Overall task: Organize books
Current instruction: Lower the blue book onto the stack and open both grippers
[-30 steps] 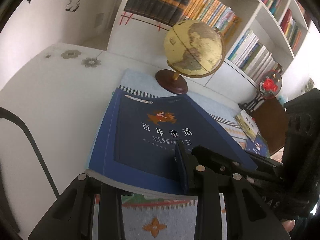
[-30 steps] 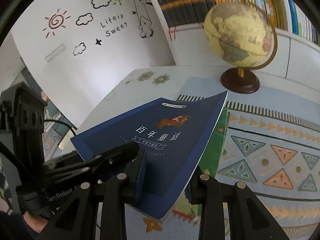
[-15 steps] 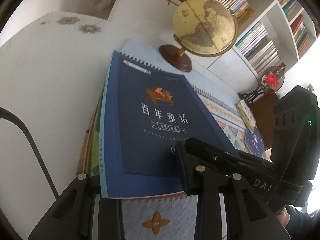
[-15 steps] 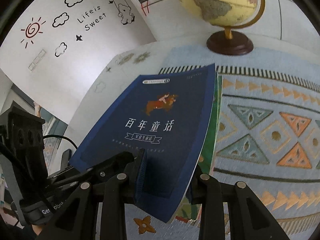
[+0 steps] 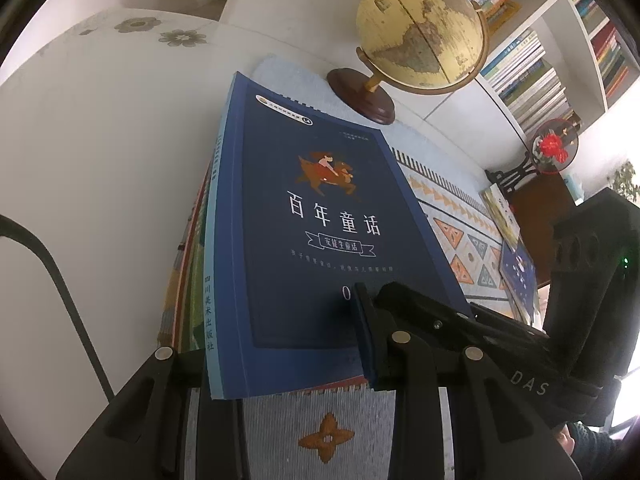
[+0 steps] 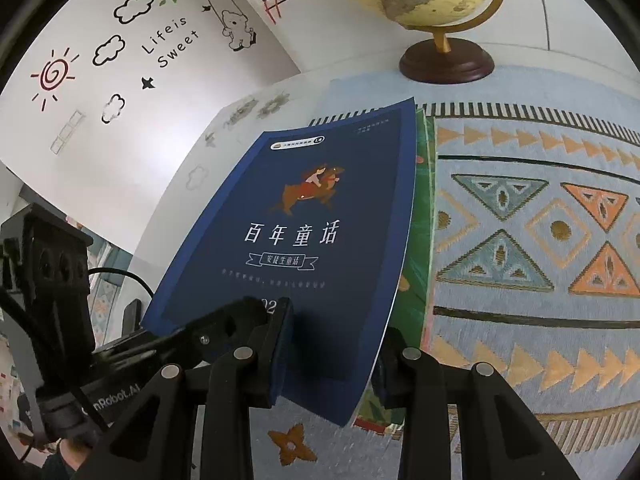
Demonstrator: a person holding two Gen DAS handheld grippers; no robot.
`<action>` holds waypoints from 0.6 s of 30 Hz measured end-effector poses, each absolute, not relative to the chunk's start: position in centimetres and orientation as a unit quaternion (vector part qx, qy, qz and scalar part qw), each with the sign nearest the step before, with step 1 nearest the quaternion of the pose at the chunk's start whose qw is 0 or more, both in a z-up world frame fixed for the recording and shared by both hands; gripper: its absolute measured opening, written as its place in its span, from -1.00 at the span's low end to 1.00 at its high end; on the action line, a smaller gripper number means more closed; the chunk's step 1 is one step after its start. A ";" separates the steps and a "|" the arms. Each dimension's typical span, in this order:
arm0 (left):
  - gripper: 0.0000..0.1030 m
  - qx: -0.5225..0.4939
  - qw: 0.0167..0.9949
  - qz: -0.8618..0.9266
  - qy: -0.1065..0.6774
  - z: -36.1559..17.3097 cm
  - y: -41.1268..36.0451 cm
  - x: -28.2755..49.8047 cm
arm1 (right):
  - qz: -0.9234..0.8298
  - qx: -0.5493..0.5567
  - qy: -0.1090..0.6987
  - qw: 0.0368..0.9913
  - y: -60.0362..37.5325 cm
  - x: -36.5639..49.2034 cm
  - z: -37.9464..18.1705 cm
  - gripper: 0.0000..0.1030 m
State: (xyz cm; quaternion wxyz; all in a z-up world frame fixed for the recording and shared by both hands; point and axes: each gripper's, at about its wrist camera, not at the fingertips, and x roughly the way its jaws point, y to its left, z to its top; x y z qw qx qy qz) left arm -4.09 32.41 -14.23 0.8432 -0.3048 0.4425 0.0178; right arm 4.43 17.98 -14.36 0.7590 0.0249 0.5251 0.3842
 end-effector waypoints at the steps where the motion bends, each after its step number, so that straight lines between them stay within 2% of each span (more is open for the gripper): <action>1: -0.43 -0.303 0.844 0.017 0.443 -14.2 32.4 -4.0 | 0.384 0.025 0.524 0.760 17.9 4.3 -14.4 -0.35; 5: -0.40 -0.307 0.840 0.016 0.447 -14.3 32.7 -3.9 | 0.385 0.029 0.522 0.761 17.6 4.2 -14.4 -0.35; 12: -0.13 -0.330 0.818 0.039 0.469 -13.7 33.8 -5.8 | 0.378 0.034 0.534 0.756 16.8 4.0 -14.2 -0.22; 18: -0.08 -0.322 0.816 0.079 0.474 -13.3 34.2 -8.8 | 0.376 -0.011 0.535 0.756 15.7 2.3 -13.7 -0.21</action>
